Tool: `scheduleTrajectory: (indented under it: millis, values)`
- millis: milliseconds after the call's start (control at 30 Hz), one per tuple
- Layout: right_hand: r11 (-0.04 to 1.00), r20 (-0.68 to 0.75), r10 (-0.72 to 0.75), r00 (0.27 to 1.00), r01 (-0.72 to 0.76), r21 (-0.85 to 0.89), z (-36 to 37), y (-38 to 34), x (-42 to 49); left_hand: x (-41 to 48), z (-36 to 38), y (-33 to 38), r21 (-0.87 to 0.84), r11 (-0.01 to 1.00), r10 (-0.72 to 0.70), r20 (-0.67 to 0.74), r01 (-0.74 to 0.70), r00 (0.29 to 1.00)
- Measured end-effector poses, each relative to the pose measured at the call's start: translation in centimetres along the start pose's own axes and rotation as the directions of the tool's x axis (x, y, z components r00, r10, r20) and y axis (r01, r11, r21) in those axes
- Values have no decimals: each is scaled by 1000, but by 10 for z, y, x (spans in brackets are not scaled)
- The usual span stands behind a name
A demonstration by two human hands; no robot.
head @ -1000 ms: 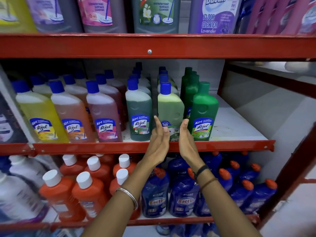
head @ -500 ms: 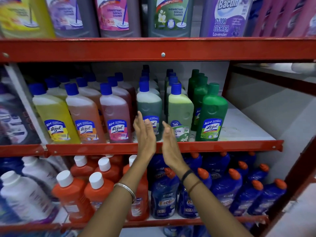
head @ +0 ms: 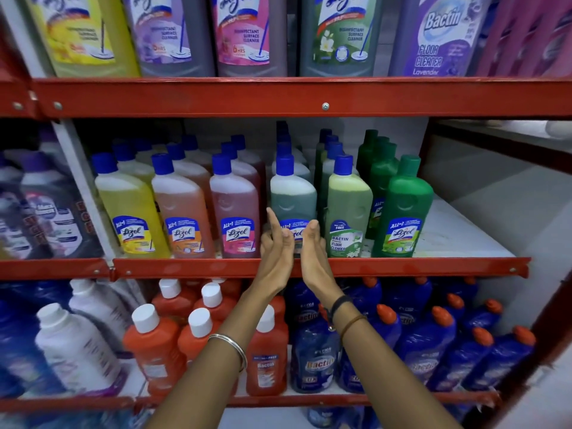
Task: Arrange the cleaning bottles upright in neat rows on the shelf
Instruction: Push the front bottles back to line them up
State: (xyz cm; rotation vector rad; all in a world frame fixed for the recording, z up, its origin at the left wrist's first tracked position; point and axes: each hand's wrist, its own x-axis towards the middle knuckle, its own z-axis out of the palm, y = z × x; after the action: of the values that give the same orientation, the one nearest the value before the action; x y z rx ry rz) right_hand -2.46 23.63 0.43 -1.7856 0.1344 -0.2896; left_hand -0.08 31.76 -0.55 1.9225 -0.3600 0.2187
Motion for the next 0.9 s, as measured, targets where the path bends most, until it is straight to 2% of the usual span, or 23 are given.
scheduleTrajectory:
  millis: [67, 133, 167, 200, 233, 267, 300, 333, 400, 467, 567, 667, 733, 800, 867, 900]
  values:
    - [999, -13, -4, 1000, 4, 32, 1, 0, -2, -3, -6, 2, -20, 1000, 9, 62, -8, 998]
    - [998, -107, -40, 993, 45, 52, 6, 1, -6, -11, -11, 3, -45, 998, 45, 64, -42, 997]
    - [993, -200, -109, 974, 116, 26, 13, 1, -14, -16, -15, 3, -57, 996, 69, -16, -69, 998]
    - [974, -279, -213, 936, 225, 8, 20, 2, -20, -23, -19, 2, -64, 992, 100, -152, -110, 983]
    - [949, -318, -300, 900, 317, 1, 27, 2, -28, -29, -24, 0, -51, 985, 142, -305, -165, 942]
    - [923, -305, -363, 880, 384, 9, 36, 5, -34, -33, -31, -1, -15, 978, 183, -425, -209, 886]
    - [920, -242, -376, 894, 391, 17, 45, 3, -39, -34, -39, -5, 16, 972, 212, -492, -235, 845]
    - [929, -146, -364, 920, 370, 14, 53, 3, -38, -32, -49, -8, 27, 974, 208, -509, -227, 835]
    - [973, 34, -228, 973, 229, -32, 62, 0, -31, -24, -62, -13, -10, 993, 98, -458, -115, 883]
    - [991, 110, -124, 986, 129, -41, 73, -5, -25, -16, -70, -22, -25, 1000, -5, -351, -4, 936]
    - [991, 50, -118, 992, 120, -53, 82, -12, -22, -14, -73, -36, -6, 998, -63, -248, 63, 967]
    - [992, -27, -118, 993, 116, -55, 86, -12, -23, -13, -77, -47, 22, 999, -35, -236, 42, 971]
    - [987, -130, -158, 979, 151, -60, 90, -21, -36, -12, -83, -50, 6, 1000, -18, -230, 20, 973]
    - [975, -204, -213, 956, 221, 20, 99, -34, -53, -17, -91, -51, -12, 999, 24, -343, -30, 939]
    - [972, -92, -156, 983, 169, 163, 117, -46, -66, -21, -105, -53, 11, 997, 74, -554, -82, 829]
    - [975, -38, -137, 990, 141, 171, 127, -47, -62, -20, -113, -55, 17, 996, 80, -625, -88, 777]
